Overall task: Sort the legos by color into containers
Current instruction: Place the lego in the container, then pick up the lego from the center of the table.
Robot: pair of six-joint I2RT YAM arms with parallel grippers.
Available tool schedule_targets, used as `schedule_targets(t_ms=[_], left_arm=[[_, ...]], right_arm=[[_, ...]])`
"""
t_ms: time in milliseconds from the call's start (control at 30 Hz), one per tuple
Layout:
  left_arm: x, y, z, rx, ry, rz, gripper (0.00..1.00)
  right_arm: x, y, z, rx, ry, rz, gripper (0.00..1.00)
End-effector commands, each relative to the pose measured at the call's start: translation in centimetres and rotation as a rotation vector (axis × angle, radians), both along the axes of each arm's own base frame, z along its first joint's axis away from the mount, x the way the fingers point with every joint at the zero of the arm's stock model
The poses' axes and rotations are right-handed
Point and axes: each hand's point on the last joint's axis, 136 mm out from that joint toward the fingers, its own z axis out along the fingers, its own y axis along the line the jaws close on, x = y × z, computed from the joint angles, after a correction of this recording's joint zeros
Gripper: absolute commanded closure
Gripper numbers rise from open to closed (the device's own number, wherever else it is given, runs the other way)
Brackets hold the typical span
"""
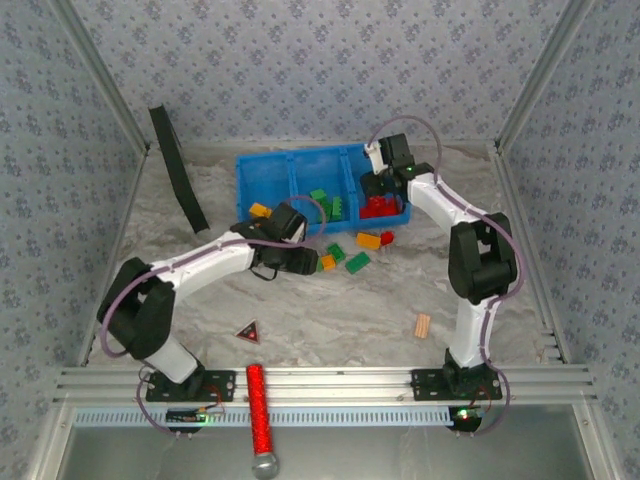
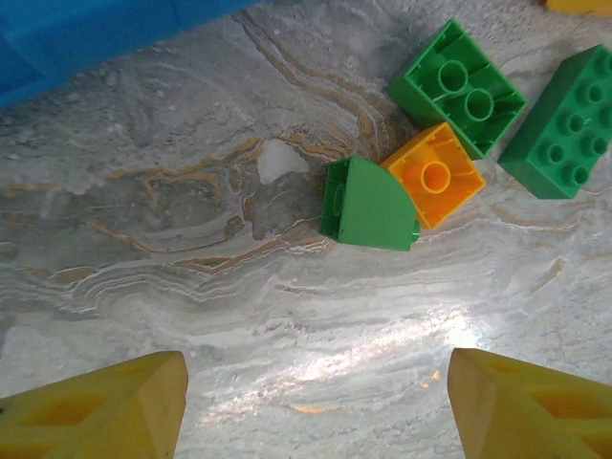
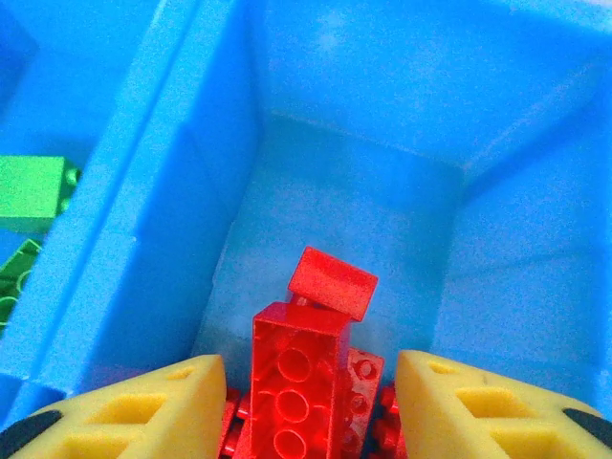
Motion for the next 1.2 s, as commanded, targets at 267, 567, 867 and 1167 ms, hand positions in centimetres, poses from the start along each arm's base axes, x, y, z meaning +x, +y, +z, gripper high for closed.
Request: schedule_targets(t_ms=[267,567,867,1167], left_arm=[[2.4,-4.4,-0.1,-0.111,0.023,0.029,0.30],[2.9,-4.7,-2.2,-0.074,0.065,0.043,0.32],[3.3,-4.8,-3.7,-0.044,0.085,0.048,0.37],[3.3,-3.5,-4.3,0.009,0.102,0.072,0.46]], right_arm=[[-2.0,-0.6,4.2,0.014,-0.060,0.003,0.48],[-4.1,-0.2,6.8,0.113,-0.088,0.020,0.48],[-5.1,-0.6,7.6,0.114,-0.103,0.017,0.48],[-5.4,-0.9,7.2,0.104,-0.094,0.015,0.48]])
